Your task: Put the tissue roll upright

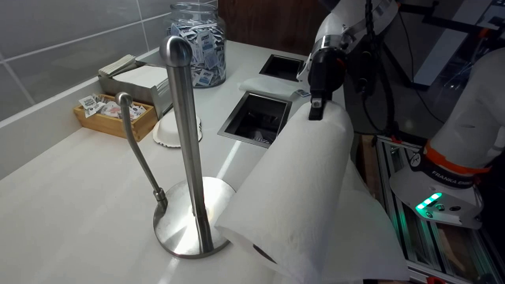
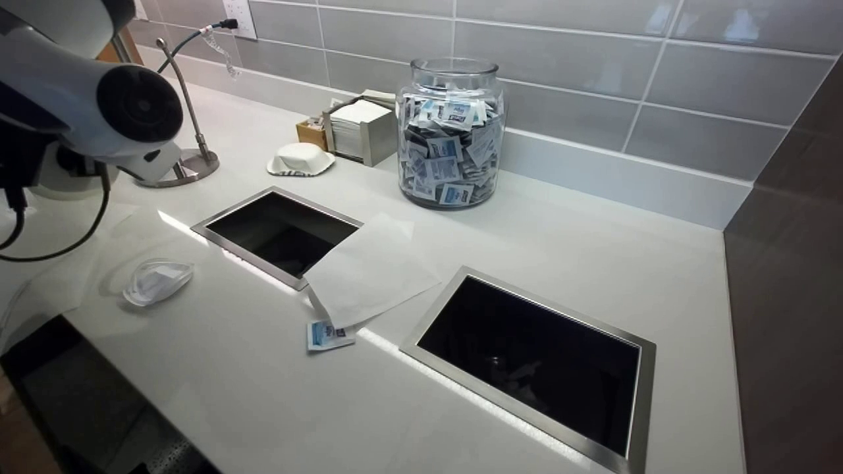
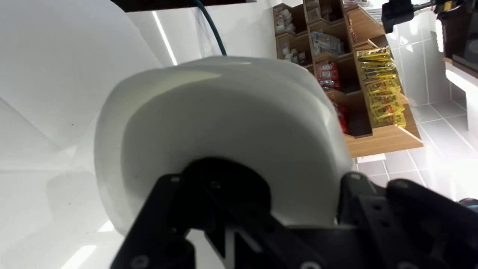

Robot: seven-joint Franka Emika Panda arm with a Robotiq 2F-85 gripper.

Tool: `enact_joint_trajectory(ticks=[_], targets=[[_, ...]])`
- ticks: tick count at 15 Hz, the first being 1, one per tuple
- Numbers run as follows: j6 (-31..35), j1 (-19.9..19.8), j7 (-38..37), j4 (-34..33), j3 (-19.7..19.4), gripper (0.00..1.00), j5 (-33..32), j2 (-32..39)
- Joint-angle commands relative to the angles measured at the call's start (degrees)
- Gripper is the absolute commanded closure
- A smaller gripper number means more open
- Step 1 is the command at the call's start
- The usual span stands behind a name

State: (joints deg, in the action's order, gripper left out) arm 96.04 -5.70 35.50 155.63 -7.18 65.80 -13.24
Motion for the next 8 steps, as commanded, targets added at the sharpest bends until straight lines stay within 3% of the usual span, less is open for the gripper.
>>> enact_joint_trajectory(ticks=[1, 8], targets=[[-0.5, 0.0, -5.2, -0.8, 1.9, 0.92, -1.5, -8.1], [3.2, 1.8, -19.7, -8.5, 10.3, 0.92, -14.0, -18.6]])
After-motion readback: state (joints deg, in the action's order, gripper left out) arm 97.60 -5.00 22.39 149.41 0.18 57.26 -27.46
